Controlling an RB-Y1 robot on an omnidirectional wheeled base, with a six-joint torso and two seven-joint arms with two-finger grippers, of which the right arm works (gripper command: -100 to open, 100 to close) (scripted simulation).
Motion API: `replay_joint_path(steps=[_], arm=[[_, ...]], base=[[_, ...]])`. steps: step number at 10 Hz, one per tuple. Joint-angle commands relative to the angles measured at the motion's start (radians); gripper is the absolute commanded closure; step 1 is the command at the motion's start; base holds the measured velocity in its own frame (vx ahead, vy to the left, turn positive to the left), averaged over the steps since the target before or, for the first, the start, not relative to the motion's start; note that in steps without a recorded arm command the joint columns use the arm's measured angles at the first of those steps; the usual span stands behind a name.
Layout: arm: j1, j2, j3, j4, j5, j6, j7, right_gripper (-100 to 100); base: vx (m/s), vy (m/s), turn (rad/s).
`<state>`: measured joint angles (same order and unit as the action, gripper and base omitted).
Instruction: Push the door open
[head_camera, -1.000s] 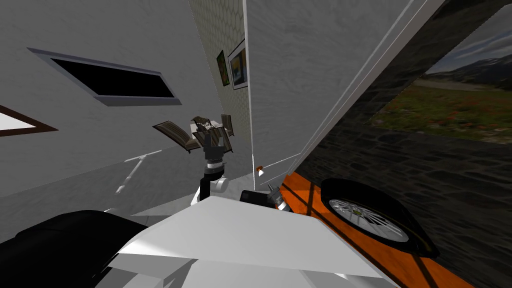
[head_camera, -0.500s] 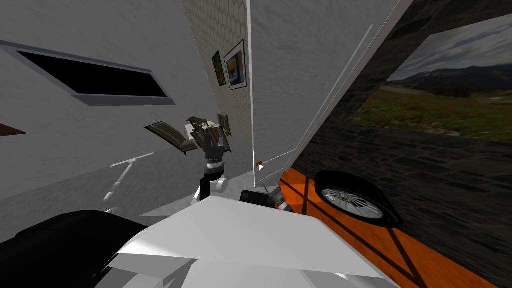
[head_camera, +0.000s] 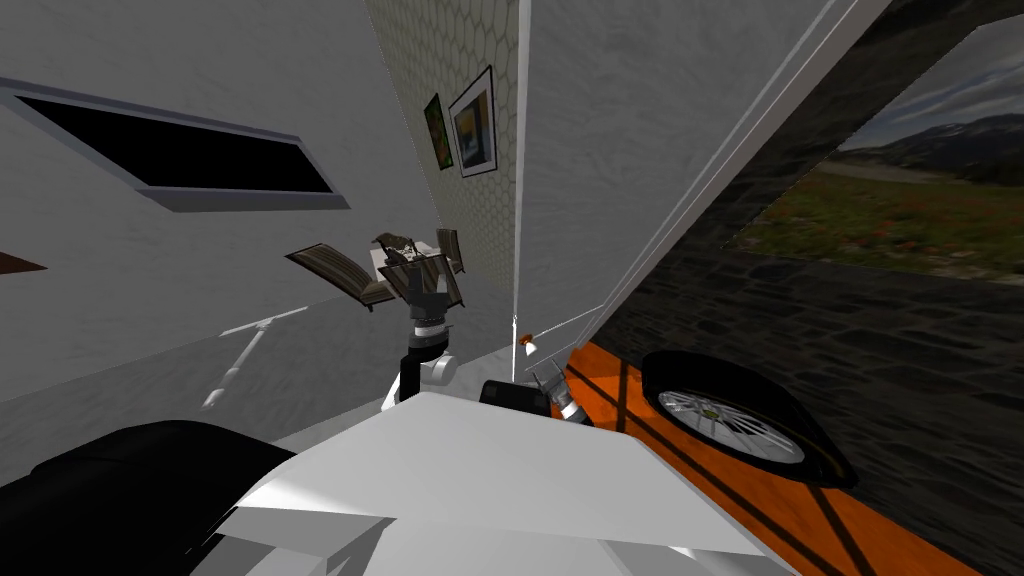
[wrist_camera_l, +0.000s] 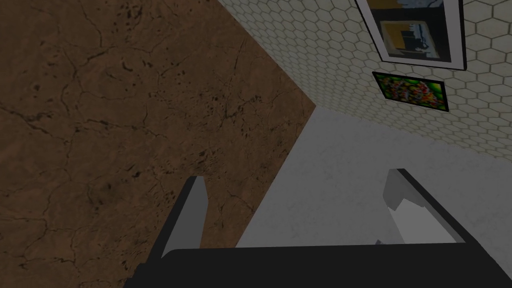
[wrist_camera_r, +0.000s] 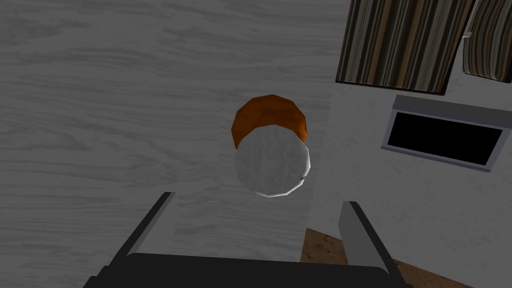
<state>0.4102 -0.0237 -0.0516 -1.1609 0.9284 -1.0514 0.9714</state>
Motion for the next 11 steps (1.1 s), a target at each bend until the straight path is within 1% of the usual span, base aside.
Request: replay_joint_path(steps=[1, 2, 3, 4, 5, 10, 11], arm=[[-0.012, 0.009, 0.001, 0.005, -0.003, 0.01, 0.001, -100], [-0.019, 0.023, 0.001, 0.007, -0.006, 0.015, 0.002, -100], [-0.026, 0.045, 0.002, 0.01, -0.008, 0.021, 0.003, -100], [-0.026, 0.035, 0.001, 0.016, -0.007, 0.017, 0.005, -100], [-0.026, 0.035, 0.001, 0.016, -0.007, 0.017, 0.005, 100], [-0.026, 0.035, 0.001, 0.016, -0.007, 0.017, 0.005, 100], [-0.02, 0.004, -0.003, 0.013, -0.013, 0.015, 0.004, -100]], base=[[0.156, 0.146, 0.023], [0.149, 0.13, 0.0], [0.153, 0.091, 0.028], [0.072, 0.04, 0.007], [-0.011, -0.002, -0.009], [-0.015, -0.01, 0.0], [-0.073, 0.0, -0.066]])
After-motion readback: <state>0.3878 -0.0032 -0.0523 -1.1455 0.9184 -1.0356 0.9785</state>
